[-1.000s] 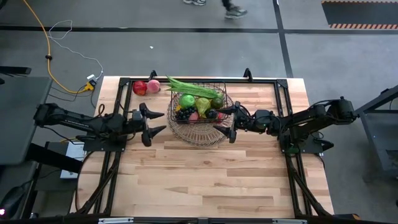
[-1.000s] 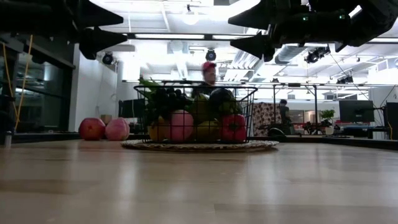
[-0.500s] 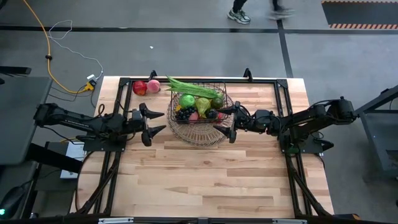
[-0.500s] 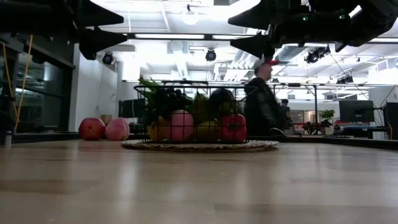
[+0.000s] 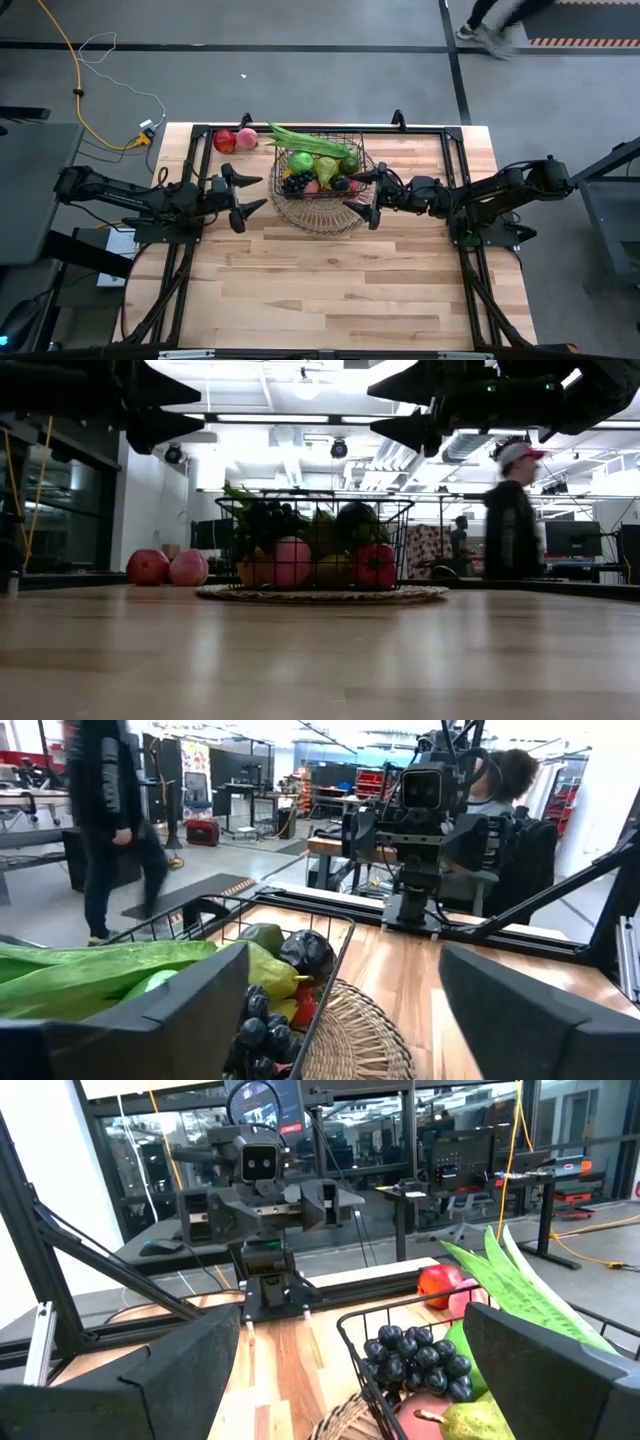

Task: Build produce basket
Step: Put the peach into the wire basket

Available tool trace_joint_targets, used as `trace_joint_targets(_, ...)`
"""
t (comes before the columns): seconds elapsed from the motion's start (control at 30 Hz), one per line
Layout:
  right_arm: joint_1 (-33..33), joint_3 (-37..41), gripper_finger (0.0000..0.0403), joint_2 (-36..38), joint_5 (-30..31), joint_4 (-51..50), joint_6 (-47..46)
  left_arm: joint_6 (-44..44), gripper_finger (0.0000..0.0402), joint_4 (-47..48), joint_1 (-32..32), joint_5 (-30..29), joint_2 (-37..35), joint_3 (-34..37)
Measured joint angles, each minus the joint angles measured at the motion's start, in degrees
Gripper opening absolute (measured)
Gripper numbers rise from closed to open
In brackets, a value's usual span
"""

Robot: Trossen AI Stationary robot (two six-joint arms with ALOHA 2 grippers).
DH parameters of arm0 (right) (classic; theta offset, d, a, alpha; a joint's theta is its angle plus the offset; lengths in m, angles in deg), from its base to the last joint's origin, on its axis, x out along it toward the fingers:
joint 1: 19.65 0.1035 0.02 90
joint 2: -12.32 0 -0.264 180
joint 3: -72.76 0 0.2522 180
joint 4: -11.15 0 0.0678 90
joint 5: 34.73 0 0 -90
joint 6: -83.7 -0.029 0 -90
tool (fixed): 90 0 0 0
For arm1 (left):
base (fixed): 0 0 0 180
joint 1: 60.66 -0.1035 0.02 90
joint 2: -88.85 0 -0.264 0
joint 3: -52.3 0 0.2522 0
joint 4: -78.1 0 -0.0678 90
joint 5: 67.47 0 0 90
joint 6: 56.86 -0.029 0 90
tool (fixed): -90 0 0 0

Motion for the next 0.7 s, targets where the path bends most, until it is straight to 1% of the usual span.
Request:
trace_joint_targets(0.13, 0.00, 0.00, 0.0374, 0.00, 0.00, 0.36, 0.00, -0.11, 0.0373, 0.96, 0.00, -1.37, 0.00, 0.00)
trace_joint_targets(0.2, 0.00, 0.00, 0.0374, 0.00, 0.00, 0.35, 0.00, -0.96, 0.0392, 1.97, 0.00, -2.63, 0.00, 0.00)
trace_joint_targets(0.4, 0.00, 0.00, 0.0374, 0.00, 0.00, 0.33, -0.15, -3.43, 0.0389, 2.68, 0.02, -2.72, -0.25, 0.00)
trace_joint_targets(0.53, 0.00, 0.00, 0.0374, 0.00, 0.00, 0.36, -0.15, 1.47, 0.0389, 2.96, 0.04, -3.79, -0.50, 0.00)
trace_joint_targets(0.57, 0.00, 0.00, 0.0374, 0.00, 0.00, 0.36, -0.17, 1.49, 0.0388, 3.21, 0.04, -4.17, -0.60, 0.00)
trace_joint_targets(0.63, 0.00, 0.00, 0.0374, 0.00, 0.00, 0.35, -0.52, 1.43, 0.0388, 3.89, 0.02, -5.97, -0.59, -0.47)
trace_joint_targets(0.7, 0.00, 0.00, 0.0374, 0.00, -0.01, 0.35, -0.59, 3.46, 0.0388, 8.03, -0.41, -9.66, -0.55, -3.31)
